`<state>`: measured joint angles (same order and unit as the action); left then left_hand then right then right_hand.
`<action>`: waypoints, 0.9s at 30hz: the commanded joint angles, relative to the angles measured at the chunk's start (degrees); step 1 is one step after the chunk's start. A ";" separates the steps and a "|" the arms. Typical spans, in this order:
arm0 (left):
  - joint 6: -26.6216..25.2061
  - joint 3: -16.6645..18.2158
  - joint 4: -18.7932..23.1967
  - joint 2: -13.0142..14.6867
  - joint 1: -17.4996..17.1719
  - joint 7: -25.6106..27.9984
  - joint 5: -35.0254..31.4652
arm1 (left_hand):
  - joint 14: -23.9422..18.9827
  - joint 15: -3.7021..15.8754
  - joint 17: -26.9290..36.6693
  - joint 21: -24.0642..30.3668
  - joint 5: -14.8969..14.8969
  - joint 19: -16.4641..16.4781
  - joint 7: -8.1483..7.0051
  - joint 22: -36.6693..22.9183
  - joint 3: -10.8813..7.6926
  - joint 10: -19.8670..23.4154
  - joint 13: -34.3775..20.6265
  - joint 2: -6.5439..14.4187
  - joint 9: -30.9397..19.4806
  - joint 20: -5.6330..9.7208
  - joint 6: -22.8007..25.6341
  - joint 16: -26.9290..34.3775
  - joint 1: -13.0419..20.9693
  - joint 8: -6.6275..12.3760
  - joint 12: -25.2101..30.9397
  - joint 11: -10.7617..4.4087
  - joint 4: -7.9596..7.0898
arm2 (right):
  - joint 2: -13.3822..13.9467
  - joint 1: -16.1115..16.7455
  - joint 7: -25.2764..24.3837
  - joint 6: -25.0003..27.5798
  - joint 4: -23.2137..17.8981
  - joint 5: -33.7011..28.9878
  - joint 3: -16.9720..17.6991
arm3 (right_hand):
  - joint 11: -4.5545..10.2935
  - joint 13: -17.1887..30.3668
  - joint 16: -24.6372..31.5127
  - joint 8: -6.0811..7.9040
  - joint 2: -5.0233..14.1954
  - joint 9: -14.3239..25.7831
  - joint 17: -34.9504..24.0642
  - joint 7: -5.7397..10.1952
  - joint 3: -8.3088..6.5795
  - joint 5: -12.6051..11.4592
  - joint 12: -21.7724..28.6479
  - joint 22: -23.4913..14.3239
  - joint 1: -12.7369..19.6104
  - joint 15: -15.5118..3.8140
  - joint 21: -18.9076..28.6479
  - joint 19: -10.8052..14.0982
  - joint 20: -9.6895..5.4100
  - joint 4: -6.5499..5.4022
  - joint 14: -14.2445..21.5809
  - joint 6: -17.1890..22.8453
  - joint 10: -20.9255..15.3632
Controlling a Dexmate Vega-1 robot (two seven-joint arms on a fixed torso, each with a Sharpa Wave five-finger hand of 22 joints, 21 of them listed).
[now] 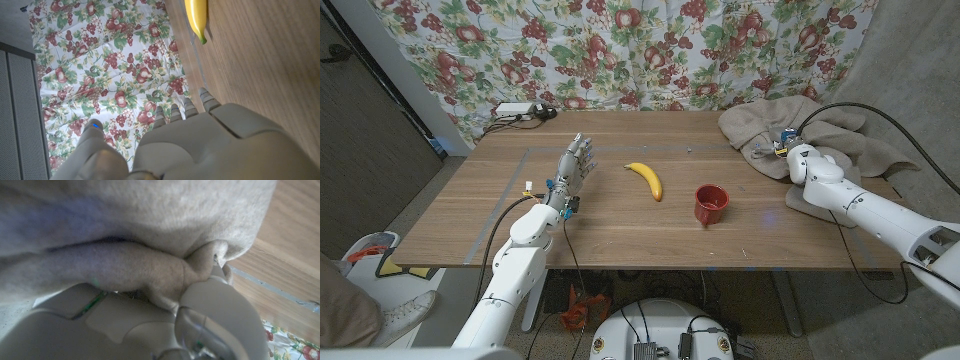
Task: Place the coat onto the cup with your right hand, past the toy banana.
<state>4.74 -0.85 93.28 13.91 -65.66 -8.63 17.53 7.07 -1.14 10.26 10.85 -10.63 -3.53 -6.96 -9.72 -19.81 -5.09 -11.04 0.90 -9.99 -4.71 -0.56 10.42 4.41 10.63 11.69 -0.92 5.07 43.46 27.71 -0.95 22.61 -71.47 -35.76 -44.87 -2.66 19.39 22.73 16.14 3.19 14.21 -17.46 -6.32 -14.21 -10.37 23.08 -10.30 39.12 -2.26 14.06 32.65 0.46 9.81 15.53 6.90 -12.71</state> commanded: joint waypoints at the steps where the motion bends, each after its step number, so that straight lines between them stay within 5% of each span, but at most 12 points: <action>1: 0.37 -0.13 -0.63 0.07 0.53 -0.32 0.17 | 0.28 -0.04 0.11 0.22 -0.14 0.05 -0.16 -0.34 -0.18 -0.47 -0.12 0.20 -0.20 -0.03 0.35 0.29 -0.23 0.13 0.45 0.20 0.24 | 0.14 0.66 -1.05 1.82 -0.88 -0.29 0.30 | 0.56 0.92 0.87 0.55 0.47 0.45 -0.79 0.33 -0.86 -0.31 1.87 -0.14 1.58 -1.65 0.45 1.02 -0.26 0.00 1.37 1.11 -1.37; 16: 0.75 -0.17 -0.90 0.06 0.66 -0.36 0.19 | 0.33 -0.01 0.12 0.22 -0.16 0.04 -0.22 -0.34 -0.11 -0.46 -0.12 0.22 -0.20 -0.12 0.45 0.27 -0.41 0.12 0.46 0.17 0.23 | 0.00 0.78 -0.50 2.07 -0.85 0.29 0.18 | 2.12 4.16 4.03 0.78 2.02 2.71 -4.45 1.30 -3.82 -1.52 6.49 -0.58 10.60 -4.11 2.37 6.90 -2.92 0.46 5.70 2.57 -4.07; 27: 0.90 -0.12 -0.47 -0.03 0.17 0.07 0.13 | 0.29 0.01 0.13 0.22 -0.18 0.06 -0.29 -0.35 -0.05 -0.40 -0.12 0.24 -0.21 -0.10 0.47 0.29 -0.58 0.10 0.48 0.16 0.20 | -0.48 1.08 -1.80 1.09 -0.15 1.70 0.60 | 2.75 7.58 8.91 -0.33 1.81 4.65 -9.84 1.41 -2.70 -1.02 10.09 -1.22 13.46 -6.78 5.27 12.63 -6.75 -0.42 10.63 0.85 -3.36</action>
<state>5.41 -0.99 92.51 13.95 -65.09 -8.96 17.71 7.06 -1.14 10.26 10.85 -10.63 -3.53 -7.17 -9.72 -19.83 -5.09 -11.04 1.13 -9.99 -4.71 -0.35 10.42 4.18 10.63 11.69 -0.92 5.06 43.42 28.58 -1.78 24.44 -72.24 -35.27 -44.54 -0.75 26.30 30.35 15.82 4.73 18.45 -26.01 -5.02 -16.85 -11.45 32.29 -11.15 51.61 -1.76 18.62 41.56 -1.72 9.63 23.83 7.77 -15.37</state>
